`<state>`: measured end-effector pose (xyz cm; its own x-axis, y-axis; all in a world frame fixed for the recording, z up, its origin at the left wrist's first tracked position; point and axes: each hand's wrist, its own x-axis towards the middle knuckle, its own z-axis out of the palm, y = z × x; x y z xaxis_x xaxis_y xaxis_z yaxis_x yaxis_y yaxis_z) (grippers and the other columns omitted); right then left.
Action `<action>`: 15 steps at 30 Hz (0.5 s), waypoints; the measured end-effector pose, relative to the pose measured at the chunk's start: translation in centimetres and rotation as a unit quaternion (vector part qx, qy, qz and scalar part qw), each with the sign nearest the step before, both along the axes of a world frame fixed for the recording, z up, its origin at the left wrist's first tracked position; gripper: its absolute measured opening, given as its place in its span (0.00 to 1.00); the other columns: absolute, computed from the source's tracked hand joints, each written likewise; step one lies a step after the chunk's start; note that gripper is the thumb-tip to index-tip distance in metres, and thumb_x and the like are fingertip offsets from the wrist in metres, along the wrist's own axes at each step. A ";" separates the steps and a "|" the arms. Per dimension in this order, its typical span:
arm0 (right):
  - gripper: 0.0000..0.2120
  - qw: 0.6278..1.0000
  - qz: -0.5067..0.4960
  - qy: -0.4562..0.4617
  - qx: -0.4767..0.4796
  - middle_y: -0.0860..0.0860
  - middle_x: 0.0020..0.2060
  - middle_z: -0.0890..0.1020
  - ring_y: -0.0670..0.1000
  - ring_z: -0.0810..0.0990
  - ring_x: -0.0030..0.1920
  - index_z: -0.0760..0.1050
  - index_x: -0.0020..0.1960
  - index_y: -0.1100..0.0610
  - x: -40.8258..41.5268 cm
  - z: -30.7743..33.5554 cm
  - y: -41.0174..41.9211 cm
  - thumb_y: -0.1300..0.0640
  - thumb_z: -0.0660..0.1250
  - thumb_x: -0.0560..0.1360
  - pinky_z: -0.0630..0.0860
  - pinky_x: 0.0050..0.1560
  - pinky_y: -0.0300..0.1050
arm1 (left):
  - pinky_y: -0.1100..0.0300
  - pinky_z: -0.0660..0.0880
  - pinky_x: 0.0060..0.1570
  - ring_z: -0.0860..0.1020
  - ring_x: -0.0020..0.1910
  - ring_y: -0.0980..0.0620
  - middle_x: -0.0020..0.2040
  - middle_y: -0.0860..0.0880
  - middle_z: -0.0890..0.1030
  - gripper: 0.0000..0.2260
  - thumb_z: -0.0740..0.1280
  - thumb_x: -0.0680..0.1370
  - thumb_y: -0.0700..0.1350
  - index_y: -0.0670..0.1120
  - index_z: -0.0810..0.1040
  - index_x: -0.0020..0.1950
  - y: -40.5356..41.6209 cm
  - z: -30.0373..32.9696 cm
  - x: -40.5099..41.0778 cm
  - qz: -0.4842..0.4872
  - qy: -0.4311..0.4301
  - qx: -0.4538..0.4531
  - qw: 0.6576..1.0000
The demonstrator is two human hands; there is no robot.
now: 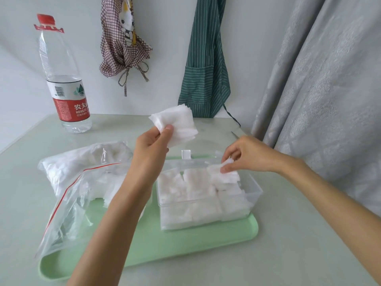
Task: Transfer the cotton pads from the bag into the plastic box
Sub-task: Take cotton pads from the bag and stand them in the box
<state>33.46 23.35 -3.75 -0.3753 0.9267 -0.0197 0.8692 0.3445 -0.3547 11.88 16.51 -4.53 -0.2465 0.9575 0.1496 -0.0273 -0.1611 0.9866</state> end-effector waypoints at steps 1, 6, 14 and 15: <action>0.07 0.999 0.006 -0.039 0.013 0.42 0.26 0.76 0.40 0.74 0.31 0.81 0.38 0.43 -0.1 -0.2 0.2 0.45 0.78 0.63 0.68 0.36 0.39 | 0.55 0.74 0.61 0.73 0.32 0.64 0.30 0.62 0.76 0.10 0.60 0.81 0.48 0.50 0.79 0.43 0.0 0.1 0.0 -0.002 0.001 0.001 1.000; 0.06 0.965 0.064 -0.201 0.153 0.42 0.35 0.76 0.47 0.75 0.40 0.79 0.45 0.46 -1.0 -0.5 -0.1 0.48 0.70 0.68 0.67 0.36 0.43 | 0.52 0.73 0.61 0.72 0.36 0.60 0.35 0.55 0.75 0.10 0.61 0.81 0.48 0.50 0.80 0.44 0.0 0.1 -0.2 -0.006 -0.006 0.003 1.000; 0.07 0.984 0.061 -0.142 0.092 0.41 0.35 0.79 0.44 0.79 0.41 0.82 0.47 0.46 -1.3 -0.7 -1.2 0.52 0.72 0.69 0.74 0.43 0.40 | 0.53 0.73 0.62 0.71 0.33 0.60 0.22 0.64 0.72 0.09 0.60 0.81 0.48 0.51 0.78 0.44 0.0 0.0 -0.1 -0.019 0.008 -0.011 1.000; 0.08 0.987 0.057 -0.137 0.067 0.41 0.37 0.80 0.44 0.80 0.42 0.83 0.48 0.46 -1.3 -0.9 -1.3 0.51 0.72 0.69 0.76 0.46 0.40 | 0.53 0.73 0.62 0.71 0.32 0.62 0.22 0.64 0.72 0.09 0.60 0.81 0.48 0.51 0.78 0.44 -0.1 0.0 0.0 -0.022 0.011 -0.014 1.000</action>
